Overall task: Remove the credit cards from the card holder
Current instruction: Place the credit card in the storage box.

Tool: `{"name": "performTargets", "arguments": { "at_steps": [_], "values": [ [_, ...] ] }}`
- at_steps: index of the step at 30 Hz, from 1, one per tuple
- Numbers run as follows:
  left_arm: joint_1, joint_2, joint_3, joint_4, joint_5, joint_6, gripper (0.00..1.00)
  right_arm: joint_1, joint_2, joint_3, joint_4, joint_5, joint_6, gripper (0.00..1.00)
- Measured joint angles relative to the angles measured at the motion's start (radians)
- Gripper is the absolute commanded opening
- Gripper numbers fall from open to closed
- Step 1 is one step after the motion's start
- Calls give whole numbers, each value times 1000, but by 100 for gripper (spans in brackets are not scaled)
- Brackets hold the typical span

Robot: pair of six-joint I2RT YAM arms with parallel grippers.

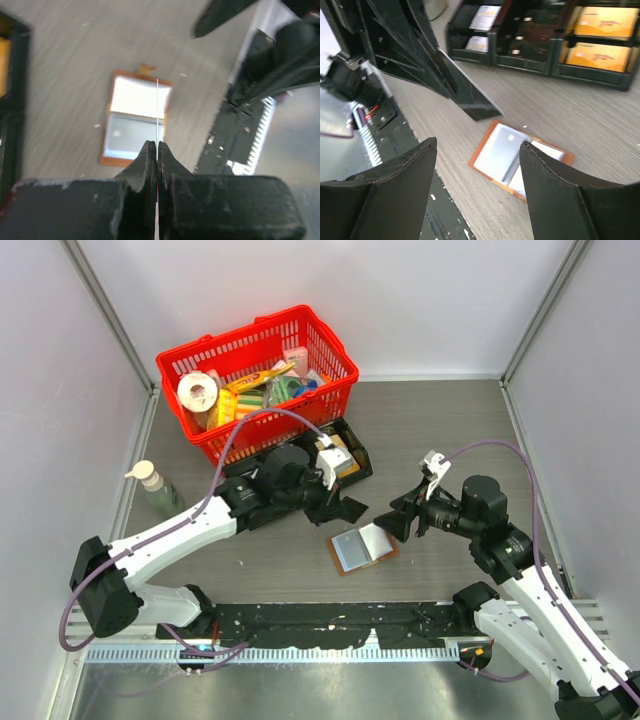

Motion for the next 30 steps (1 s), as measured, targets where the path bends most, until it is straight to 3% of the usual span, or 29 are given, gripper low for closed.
{"name": "performTargets", "arguments": {
  "at_steps": [8,14,25,30],
  "values": [
    [135,-56,-84,19,-454,-293,0,0,-2,0,-12,220,88,74],
    [229,-40,-131,37,-626,-452,0,0,-2,0,-39,303,97,75],
    [247,201,-114,186,-676,-596,0,0,-4,0,-46,339,100,76],
    [253,242,-103,239,-672,-648,3,0,-11,0,-46,340,101,76]
  ]
}}
